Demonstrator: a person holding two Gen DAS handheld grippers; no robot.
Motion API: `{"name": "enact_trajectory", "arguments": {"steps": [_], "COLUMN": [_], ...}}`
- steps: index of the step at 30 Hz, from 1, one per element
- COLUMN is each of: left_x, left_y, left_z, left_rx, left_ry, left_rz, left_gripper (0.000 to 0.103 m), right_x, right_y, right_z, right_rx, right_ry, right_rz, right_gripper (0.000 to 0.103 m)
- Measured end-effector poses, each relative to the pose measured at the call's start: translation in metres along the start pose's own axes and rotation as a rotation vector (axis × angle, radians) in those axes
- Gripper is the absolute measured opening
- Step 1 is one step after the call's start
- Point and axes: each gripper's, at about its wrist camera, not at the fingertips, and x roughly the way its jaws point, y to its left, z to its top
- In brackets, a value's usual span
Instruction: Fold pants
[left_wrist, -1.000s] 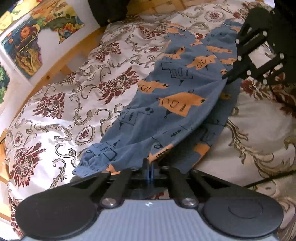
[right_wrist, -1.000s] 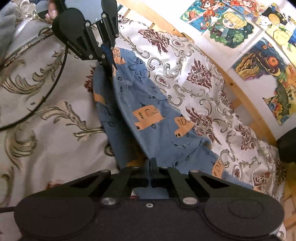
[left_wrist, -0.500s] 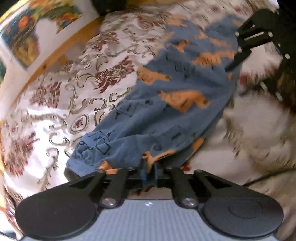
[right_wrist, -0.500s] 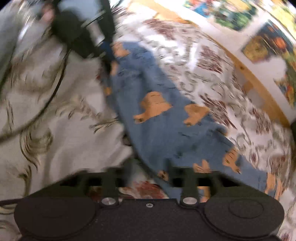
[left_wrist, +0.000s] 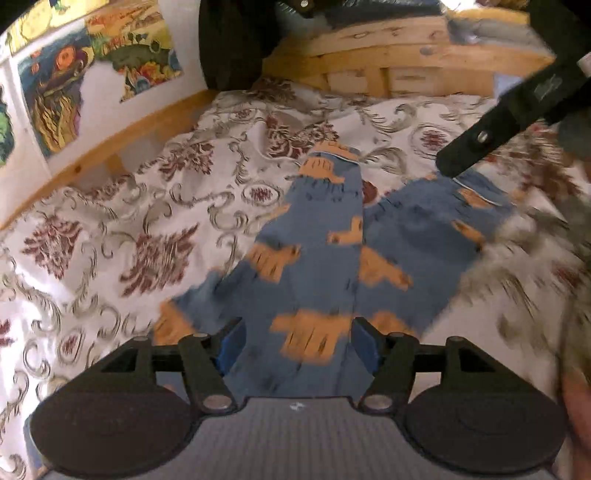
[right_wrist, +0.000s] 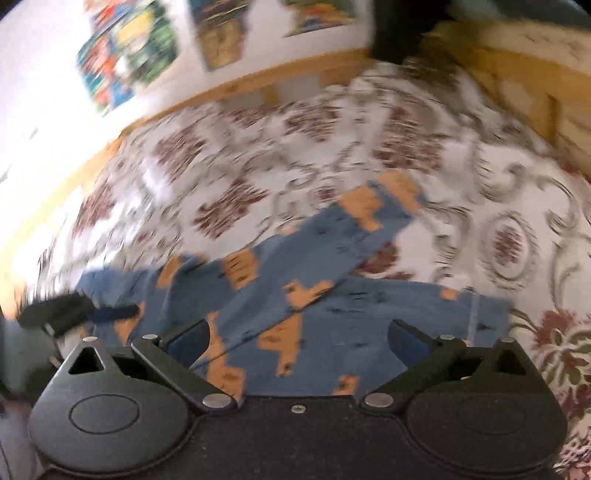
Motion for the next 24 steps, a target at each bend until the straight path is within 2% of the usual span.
{"name": "enact_trajectory", "arguments": {"steps": [3, 5, 9, 10, 13, 16, 18, 20, 21, 22, 24], "left_x": [0.033, 0.054, 0.083, 0.087, 0.088, 0.085, 0.086, 0.088, 0.089, 0.090, 0.091], "left_y": [-0.032, -0.051, -0.070, -0.070, -0.067, -0.069, -0.069, -0.066, -0.064, -0.062, -0.060], "left_z": [0.022, 0.031, 0.033, 0.033, 0.030, 0.024, 0.020, 0.021, 0.023, 0.024, 0.026], "left_rx": [0.018, 0.075, 0.166, 0.170, 0.158, 0.182, 0.194, 0.176, 0.163, 0.151, 0.133], "left_ry": [0.020, 0.040, 0.104, 0.114, 0.130, 0.146, 0.147, 0.157, 0.164, 0.170, 0.178], "left_rz": [0.064, 0.101, 0.153, 0.153, 0.136, 0.091, 0.088, 0.073, 0.061, 0.054, 0.056], "left_gripper": [0.067, 0.063, 0.039, 0.036, 0.037, 0.037, 0.037, 0.031, 0.022, 0.018, 0.010], "right_x": [0.004, 0.010, 0.031, 0.036, 0.051, 0.068, 0.081, 0.093, 0.099, 0.105, 0.118], "right_y": [-0.026, -0.040, -0.051, -0.052, -0.056, -0.065, -0.075, -0.087, -0.093, -0.099, -0.110], "right_z": [0.006, 0.012, 0.021, 0.023, 0.029, 0.040, 0.051, 0.061, 0.066, 0.069, 0.073], "right_rx": [0.069, 0.102, 0.119, 0.123, 0.128, 0.129, 0.138, 0.150, 0.158, 0.174, 0.230], "right_ry": [-0.006, -0.006, -0.005, -0.009, 0.003, 0.013, 0.016, 0.020, 0.028, 0.038, 0.070], "right_rz": [0.012, 0.040, 0.082, 0.091, 0.108, 0.102, 0.089, 0.081, 0.074, 0.070, 0.088], "right_gripper": [0.102, 0.102, 0.102, 0.102, 0.096, 0.093, 0.086, 0.078, 0.072, 0.066, 0.062]}}
